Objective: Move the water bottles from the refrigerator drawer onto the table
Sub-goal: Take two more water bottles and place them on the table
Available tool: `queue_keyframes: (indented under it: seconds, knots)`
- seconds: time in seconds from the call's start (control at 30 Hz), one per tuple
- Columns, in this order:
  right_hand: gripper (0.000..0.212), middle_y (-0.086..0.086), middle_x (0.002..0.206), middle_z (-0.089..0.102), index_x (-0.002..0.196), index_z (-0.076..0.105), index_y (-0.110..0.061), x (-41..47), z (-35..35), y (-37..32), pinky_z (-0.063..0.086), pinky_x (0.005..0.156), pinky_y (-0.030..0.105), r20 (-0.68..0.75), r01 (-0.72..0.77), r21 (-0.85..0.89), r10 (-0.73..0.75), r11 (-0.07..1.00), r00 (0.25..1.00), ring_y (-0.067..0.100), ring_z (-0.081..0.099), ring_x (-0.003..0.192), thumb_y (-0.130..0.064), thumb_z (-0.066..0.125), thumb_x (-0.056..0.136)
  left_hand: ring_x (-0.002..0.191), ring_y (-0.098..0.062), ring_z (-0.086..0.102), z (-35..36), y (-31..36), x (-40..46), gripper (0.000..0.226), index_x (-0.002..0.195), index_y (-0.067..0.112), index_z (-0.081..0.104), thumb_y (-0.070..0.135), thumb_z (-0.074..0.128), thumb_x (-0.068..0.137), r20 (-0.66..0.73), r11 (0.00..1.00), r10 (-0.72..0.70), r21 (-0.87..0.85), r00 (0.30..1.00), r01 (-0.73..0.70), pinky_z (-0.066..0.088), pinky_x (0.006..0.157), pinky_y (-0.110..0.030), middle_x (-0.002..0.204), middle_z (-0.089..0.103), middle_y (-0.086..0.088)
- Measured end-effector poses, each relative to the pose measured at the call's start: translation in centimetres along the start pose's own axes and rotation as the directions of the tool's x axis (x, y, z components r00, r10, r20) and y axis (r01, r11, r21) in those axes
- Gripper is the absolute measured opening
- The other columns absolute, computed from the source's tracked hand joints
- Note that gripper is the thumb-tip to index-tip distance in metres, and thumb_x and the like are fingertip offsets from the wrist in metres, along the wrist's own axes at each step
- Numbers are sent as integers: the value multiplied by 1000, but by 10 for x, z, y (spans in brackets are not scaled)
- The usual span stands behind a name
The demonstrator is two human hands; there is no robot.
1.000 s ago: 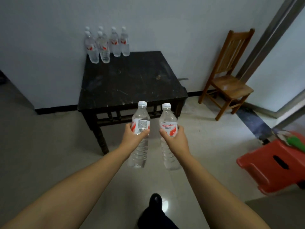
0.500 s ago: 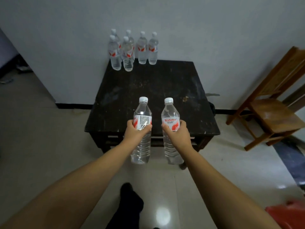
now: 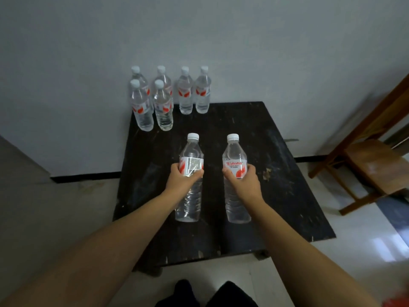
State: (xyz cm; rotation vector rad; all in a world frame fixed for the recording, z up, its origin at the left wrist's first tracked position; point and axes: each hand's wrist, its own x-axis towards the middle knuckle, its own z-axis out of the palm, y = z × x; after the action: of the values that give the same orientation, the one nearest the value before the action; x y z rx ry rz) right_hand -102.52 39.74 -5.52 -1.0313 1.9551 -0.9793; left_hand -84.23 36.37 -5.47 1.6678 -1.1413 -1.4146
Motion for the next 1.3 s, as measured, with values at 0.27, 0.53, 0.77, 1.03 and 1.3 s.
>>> queue_keyframes:
  seconds: [0.27,0.53,0.77,1.03,1.3]
  knots:
    - [76,6,122,55,129,40,-15,114,40,-34,54,90,40,43,7,-71,-4,997,999,21,60,105,-53,74,73,104,-18,62,9,33,114,79,138,17,38,36,79,72,-34,1000,-21,-19,999,20,52,90,-36,120,60,-2]
    - [74,8,128,51,129,39,-14,239,84,-83,52,96,39,96,48,-8,-47,999,994,23,57,114,-35,82,71,107,-17,61,17,71,246,71,123,17,46,28,84,64,-138,1000,-2,-24,990,-2,50,95,-37,117,61,0]
    - [77,5,133,47,134,33,-14,314,127,-108,40,94,24,95,103,94,-112,990,989,15,51,119,-18,81,74,111,-10,53,27,96,328,69,127,14,43,13,82,70,-242,987,153,-3,958,-159,40,100,-27,120,55,4]
    - [69,0,128,50,129,37,-20,343,148,-111,42,90,24,53,159,138,-168,978,984,7,49,109,-19,80,75,93,12,56,37,99,360,54,101,36,44,6,79,74,-300,938,346,84,889,-337,38,82,2,103,57,15]
    - [78,0,135,45,136,32,-20,342,147,-102,38,95,18,70,167,152,-179,974,981,4,46,115,-18,80,75,125,-18,49,41,82,361,74,131,11,39,13,81,70,-348,933,361,125,866,-338,40,108,-32,132,50,-8]
